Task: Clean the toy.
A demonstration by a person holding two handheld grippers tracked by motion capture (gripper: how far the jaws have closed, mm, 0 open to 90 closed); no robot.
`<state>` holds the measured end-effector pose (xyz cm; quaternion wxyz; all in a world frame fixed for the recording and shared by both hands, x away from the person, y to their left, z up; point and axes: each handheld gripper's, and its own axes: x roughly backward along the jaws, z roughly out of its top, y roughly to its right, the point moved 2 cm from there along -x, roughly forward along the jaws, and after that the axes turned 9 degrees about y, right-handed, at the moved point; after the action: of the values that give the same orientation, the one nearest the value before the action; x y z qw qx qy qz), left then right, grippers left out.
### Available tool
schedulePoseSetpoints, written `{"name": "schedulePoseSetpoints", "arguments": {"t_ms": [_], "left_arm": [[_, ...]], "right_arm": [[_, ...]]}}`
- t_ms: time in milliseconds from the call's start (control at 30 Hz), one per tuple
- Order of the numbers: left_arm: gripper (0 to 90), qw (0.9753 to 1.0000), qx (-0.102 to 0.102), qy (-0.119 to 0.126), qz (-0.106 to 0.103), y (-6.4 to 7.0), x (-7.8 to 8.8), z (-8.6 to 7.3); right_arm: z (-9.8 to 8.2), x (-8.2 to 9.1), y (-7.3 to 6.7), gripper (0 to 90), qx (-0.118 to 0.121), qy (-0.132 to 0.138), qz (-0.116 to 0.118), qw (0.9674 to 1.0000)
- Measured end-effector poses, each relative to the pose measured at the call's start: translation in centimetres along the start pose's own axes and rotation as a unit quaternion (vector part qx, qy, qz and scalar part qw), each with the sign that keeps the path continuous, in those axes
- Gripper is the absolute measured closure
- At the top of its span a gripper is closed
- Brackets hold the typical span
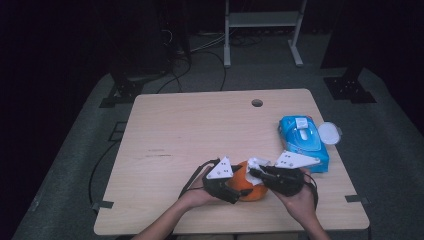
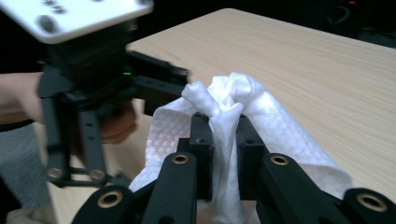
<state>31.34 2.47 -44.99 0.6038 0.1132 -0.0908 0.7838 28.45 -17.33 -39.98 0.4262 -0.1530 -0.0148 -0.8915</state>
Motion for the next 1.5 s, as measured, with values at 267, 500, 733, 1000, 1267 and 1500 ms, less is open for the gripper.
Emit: {"name": "schedulePoseSetpoints", "arguments": {"t_ms": [267,500,733,1000,1267,1500], "left_arm": [[21.8,1.0,0.001,0.001,-0.004,-0.2,0.2,-0.2],[21.8,1.0,0.001,-0.002,-0.007,-0.5,0.6,-0.2],[21.2,1.0,-0.003,-0.003,0.003,-0.2,0.3,0.0],[8.7,0.9999,0.001,0.01,-0.006,-0.7,0.4,0.0],[22.6,0.9997,0.007,0.015,-0.016,-0.8,-0.2,-0.4],[32.4,0.9972,-0.074,0.0,-0.004,1.5,-0.5,1.1]], "right_arm": [[-1.5,1.1,3.4,79.9,-0.047,-0.009,-0.04,0.998],[-1.5,1.4,3.2,79.9,-0.055,-0.01,-0.038,0.9977],[0.3,0.2,-0.7,78.9,-0.001,-0.005,0.01,0.9999],[-0.4,0.7,0.5,79.7,-0.006,-0.011,-0.002,0.9999],[-0.3,1.1,0.6,79.5,-0.016,-0.013,-0.005,0.9998],[0.7,-0.4,-2.3,79.3,0.04,-0.012,0.014,0.999]]}}
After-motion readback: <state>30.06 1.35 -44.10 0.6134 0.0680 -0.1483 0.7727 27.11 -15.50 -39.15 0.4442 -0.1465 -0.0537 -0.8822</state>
